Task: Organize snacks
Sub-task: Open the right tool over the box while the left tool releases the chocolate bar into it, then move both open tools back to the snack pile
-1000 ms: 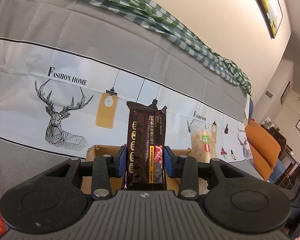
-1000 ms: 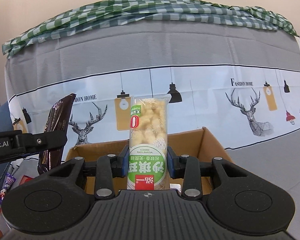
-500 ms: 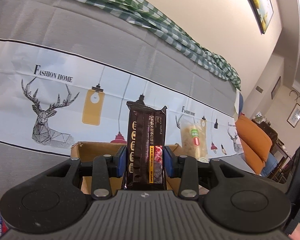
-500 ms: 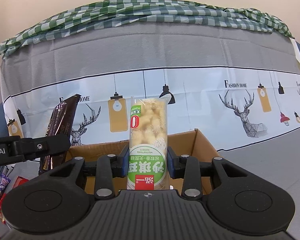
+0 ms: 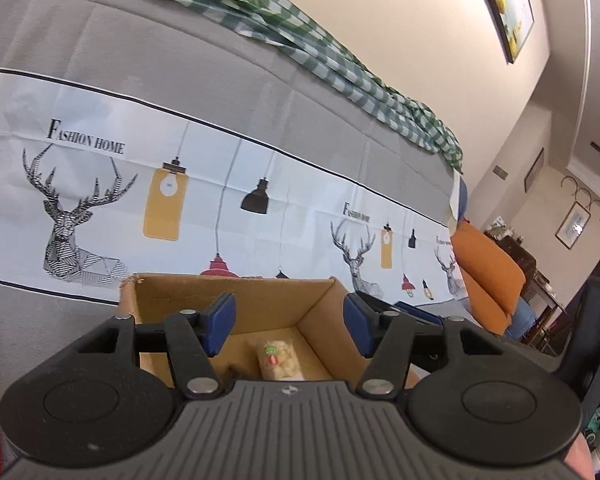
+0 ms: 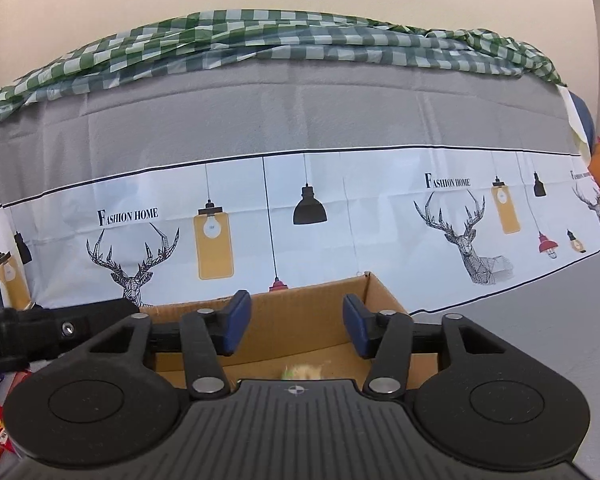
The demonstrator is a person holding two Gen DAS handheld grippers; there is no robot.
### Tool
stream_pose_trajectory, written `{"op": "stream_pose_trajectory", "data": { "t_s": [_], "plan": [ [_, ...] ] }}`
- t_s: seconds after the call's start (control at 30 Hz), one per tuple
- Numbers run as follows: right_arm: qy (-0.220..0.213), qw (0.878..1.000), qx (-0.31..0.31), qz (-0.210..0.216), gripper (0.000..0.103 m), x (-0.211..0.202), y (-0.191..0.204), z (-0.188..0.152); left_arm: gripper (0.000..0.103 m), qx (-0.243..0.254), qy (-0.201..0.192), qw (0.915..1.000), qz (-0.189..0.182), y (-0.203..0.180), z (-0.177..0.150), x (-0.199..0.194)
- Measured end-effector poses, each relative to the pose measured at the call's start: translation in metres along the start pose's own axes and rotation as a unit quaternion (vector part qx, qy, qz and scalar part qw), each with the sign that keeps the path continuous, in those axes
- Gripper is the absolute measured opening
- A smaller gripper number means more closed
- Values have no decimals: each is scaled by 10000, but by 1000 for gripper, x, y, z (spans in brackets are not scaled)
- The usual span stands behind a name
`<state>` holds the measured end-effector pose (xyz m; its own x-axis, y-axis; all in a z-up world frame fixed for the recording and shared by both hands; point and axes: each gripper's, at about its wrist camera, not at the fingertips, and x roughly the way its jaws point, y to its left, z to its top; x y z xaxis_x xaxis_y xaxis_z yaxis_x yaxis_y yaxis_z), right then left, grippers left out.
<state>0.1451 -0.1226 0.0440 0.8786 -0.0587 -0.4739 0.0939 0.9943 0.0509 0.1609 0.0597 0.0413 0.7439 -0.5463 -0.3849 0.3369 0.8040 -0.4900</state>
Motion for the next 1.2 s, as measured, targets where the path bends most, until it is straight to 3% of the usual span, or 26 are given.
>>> {"op": "stream_pose_trajectory", "data": {
  "t_s": [0.23, 0.4, 0.6, 1.0, 1.2],
  "plan": [
    [2, 10000, -58, 65, 54, 2, 6, -2, 62, 38, -57, 9994, 330, 7, 4, -5],
    [1, 9994, -241, 259, 54, 1, 20, -5, 49, -84, -163, 9984, 535, 21, 9, -15],
    [6, 9984, -394, 410, 54, 2, 37, -8, 43, -242, -281, 9962, 783, 37, 16, -28],
    [-135, 9921, -785, 969, 52, -10, 90, -15, 43, -388, -1082, 9738, 1964, 76, 33, -78],
    [-198, 9860, -1036, 1294, 47, -21, 118, -19, 43, -568, -1161, 9686, 2126, 93, 37, -96]
  ]
}}
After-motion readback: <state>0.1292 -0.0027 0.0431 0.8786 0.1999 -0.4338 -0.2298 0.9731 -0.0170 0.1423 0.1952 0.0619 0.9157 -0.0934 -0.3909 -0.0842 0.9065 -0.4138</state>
